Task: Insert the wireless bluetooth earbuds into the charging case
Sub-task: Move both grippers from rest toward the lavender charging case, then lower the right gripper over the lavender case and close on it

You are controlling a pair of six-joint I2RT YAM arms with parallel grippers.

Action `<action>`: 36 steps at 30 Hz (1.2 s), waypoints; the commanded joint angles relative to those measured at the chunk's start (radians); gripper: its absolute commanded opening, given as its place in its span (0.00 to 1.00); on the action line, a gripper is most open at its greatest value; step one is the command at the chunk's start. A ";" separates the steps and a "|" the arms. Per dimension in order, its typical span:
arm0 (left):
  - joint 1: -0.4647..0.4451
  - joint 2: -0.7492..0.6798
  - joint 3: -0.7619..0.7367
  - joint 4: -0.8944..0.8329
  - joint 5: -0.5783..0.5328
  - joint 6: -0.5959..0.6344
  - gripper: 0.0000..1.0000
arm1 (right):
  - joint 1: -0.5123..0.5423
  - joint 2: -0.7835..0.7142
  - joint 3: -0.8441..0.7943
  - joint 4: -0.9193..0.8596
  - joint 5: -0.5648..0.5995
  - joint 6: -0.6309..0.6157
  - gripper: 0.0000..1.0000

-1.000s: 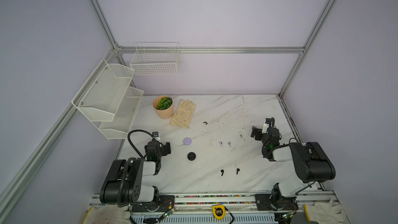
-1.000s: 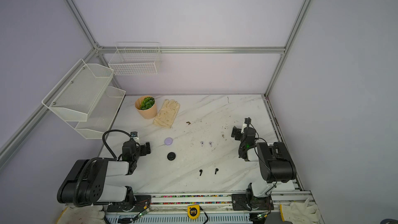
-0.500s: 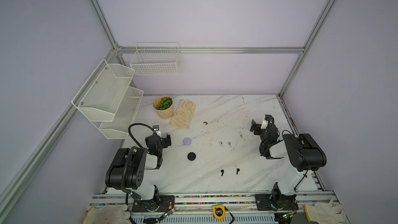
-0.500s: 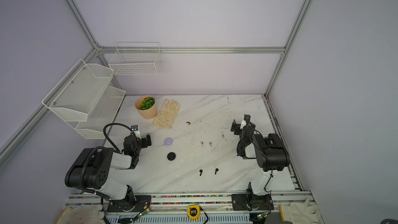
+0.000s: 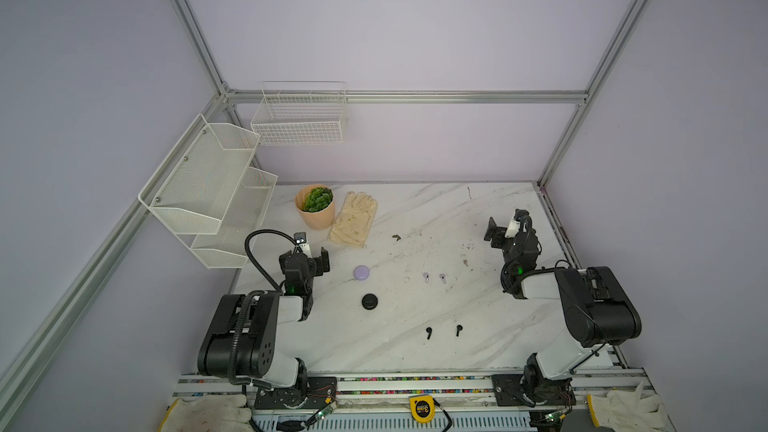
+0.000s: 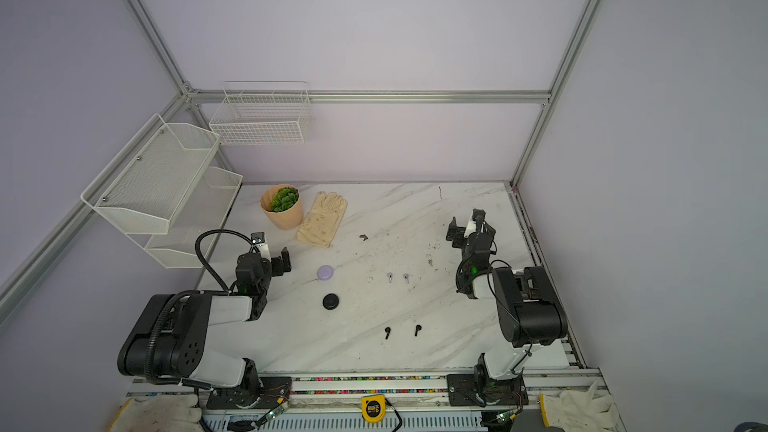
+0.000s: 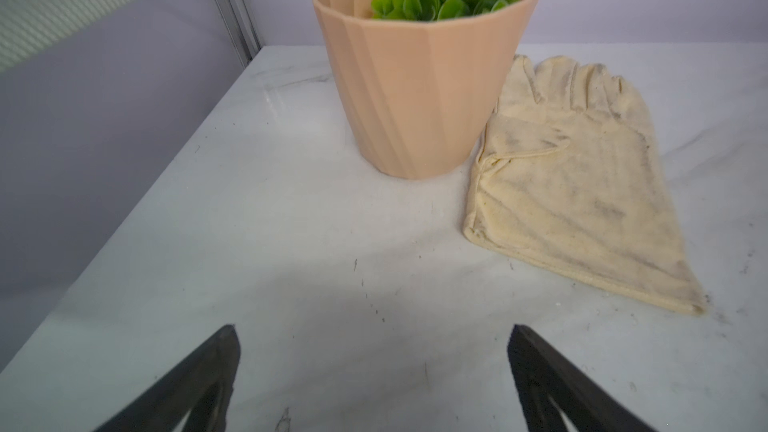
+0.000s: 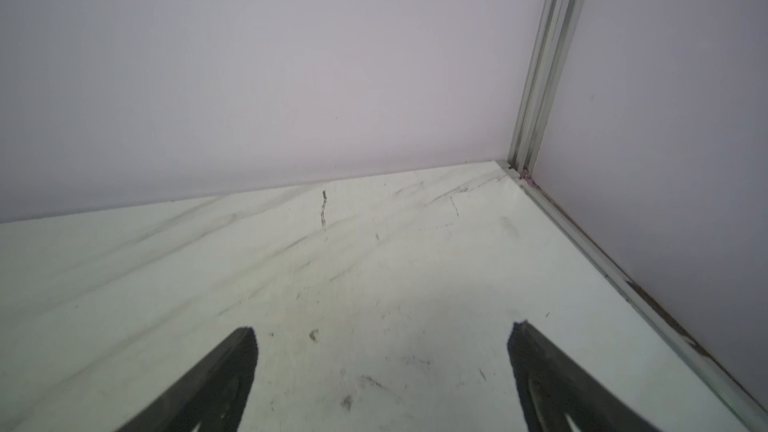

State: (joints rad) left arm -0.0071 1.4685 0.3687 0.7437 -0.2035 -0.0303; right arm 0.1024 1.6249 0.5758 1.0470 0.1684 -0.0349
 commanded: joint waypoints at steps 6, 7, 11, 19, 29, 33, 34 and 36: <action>-0.059 -0.096 0.087 -0.092 -0.066 0.039 1.00 | 0.084 -0.064 0.160 -0.379 0.041 0.256 0.97; -0.087 -0.126 0.118 -0.176 -0.110 0.026 1.00 | 0.117 -0.058 0.196 -0.446 -0.010 0.331 0.97; -0.133 -0.224 0.250 -0.547 -0.114 -0.170 1.00 | 0.356 0.047 0.346 -0.646 -0.123 0.361 0.93; -0.120 -0.186 0.369 -0.920 0.090 -0.593 1.00 | 0.626 0.334 0.691 -0.915 -0.360 0.152 0.94; -0.044 -0.134 0.474 -1.078 0.319 -0.602 1.00 | 0.736 0.417 0.668 -0.795 -0.523 -0.183 0.85; -0.022 -0.119 0.466 -1.064 0.401 -0.615 1.00 | 0.777 0.432 0.659 -0.758 -0.453 -0.208 0.84; -0.021 -0.112 0.466 -1.063 0.418 -0.620 1.00 | 0.784 0.442 0.663 -0.756 -0.425 -0.213 0.84; -0.021 -0.101 0.466 -1.056 0.447 -0.632 1.00 | 0.796 0.451 0.663 -0.741 -0.378 -0.226 0.86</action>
State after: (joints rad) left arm -0.0334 1.3571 0.7555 -0.3157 0.1524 -0.6353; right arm 0.8749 2.0548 1.2449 0.2604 -0.2668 -0.1944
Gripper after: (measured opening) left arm 0.997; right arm 0.854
